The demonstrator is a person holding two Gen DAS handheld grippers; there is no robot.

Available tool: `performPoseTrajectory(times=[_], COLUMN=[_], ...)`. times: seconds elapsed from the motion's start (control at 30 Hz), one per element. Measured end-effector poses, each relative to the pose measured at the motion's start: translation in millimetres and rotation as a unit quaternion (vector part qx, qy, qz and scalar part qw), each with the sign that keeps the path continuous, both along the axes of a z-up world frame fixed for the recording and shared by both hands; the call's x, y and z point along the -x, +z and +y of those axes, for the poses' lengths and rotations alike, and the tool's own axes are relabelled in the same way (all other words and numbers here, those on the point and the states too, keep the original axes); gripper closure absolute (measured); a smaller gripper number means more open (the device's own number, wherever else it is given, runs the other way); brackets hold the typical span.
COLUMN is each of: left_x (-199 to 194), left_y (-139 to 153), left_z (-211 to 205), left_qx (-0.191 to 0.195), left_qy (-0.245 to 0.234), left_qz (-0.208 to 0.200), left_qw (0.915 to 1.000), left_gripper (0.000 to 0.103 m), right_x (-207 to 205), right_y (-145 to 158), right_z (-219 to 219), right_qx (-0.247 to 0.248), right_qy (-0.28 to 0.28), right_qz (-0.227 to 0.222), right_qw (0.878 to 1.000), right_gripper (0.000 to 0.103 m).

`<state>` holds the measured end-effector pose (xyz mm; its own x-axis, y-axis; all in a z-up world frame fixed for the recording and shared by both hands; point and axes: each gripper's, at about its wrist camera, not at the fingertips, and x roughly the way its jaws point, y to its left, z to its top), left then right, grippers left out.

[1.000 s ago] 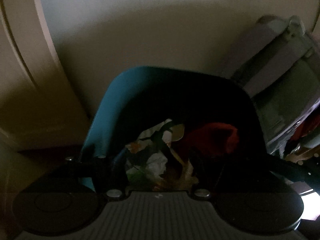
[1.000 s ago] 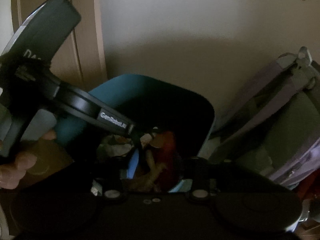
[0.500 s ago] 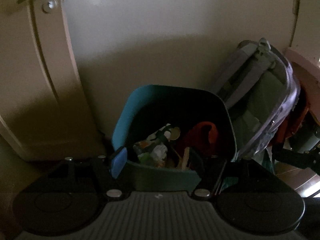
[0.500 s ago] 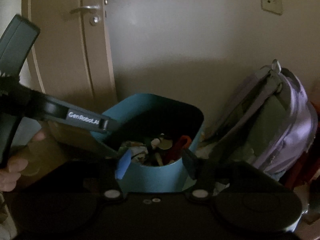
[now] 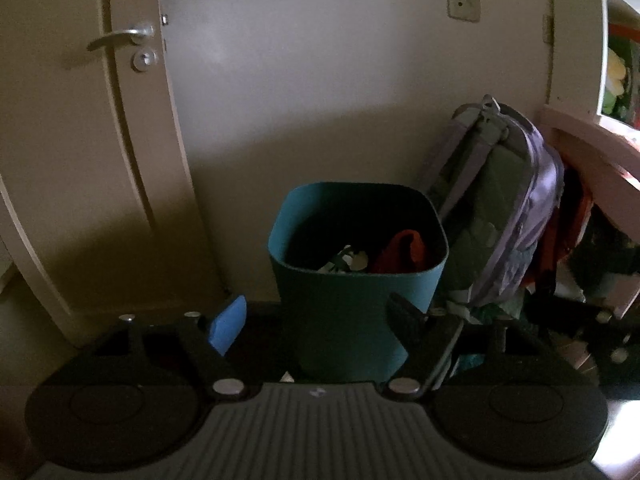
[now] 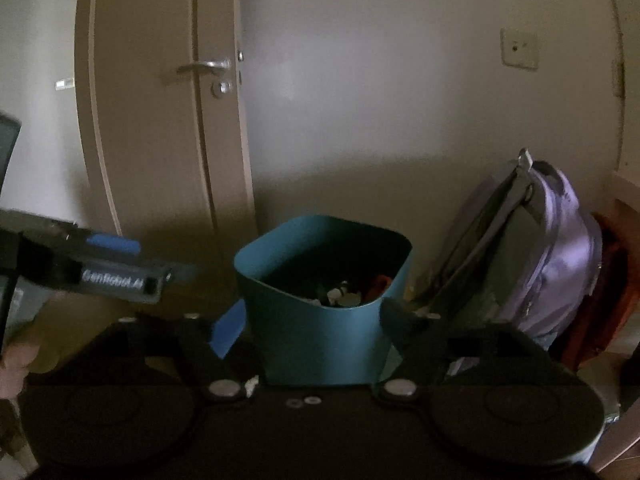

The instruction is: Collect trash

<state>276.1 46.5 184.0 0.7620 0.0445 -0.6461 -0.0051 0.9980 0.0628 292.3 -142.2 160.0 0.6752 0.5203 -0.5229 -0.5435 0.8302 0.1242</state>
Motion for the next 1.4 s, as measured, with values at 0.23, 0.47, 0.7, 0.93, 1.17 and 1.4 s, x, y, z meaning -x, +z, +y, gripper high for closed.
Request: performPoseTrajectory(times=[0.23,0.47,0.7,0.93,1.17,1.4], left_x=[44.8,79.2,105.8,120.6,127.5,134.5], left_y=[-3.0,-12.9,-15.5,-16.8,-18.8,-13.7], left_z=[2.2,0.3,-1.7,2.0,5.1,6.8], left_qx=[0.005,0.008,0.019,0.048,0.051,0.051], left_qy=[-0.005,-0.014,-0.025,-0.016,-0.003,0.002], left_qz=[-0.012,-0.016,-0.038,-0.043,-0.046,-0.058], left_qw=[0.9999,0.9998,0.9988,0.9978,0.9976,0.997], left_gripper=[0.023,0.019,0.001,0.001,0.001,0.001], right_x=[35.5,61.2,80.9,101.3,113.1,118.1], right_y=[3.2,0.9,-9.5,-19.3,-22.4,-20.0], right_z=[-13.6,-22.5,-25.9,-27.6,-23.9,-23.6], right_qx=[-0.027,-0.037,-0.044,-0.049,-0.043,-0.045], right_qy=[0.001,-0.008,-0.01,-0.021,-0.015,-0.018], right_qz=[-0.022,-0.048,-0.056,-0.082,-0.091,-0.103], right_qw=[0.999,0.998,0.997,0.995,0.995,0.994], right_gripper=[0.006,0.0,0.0,0.0,0.0,0.0])
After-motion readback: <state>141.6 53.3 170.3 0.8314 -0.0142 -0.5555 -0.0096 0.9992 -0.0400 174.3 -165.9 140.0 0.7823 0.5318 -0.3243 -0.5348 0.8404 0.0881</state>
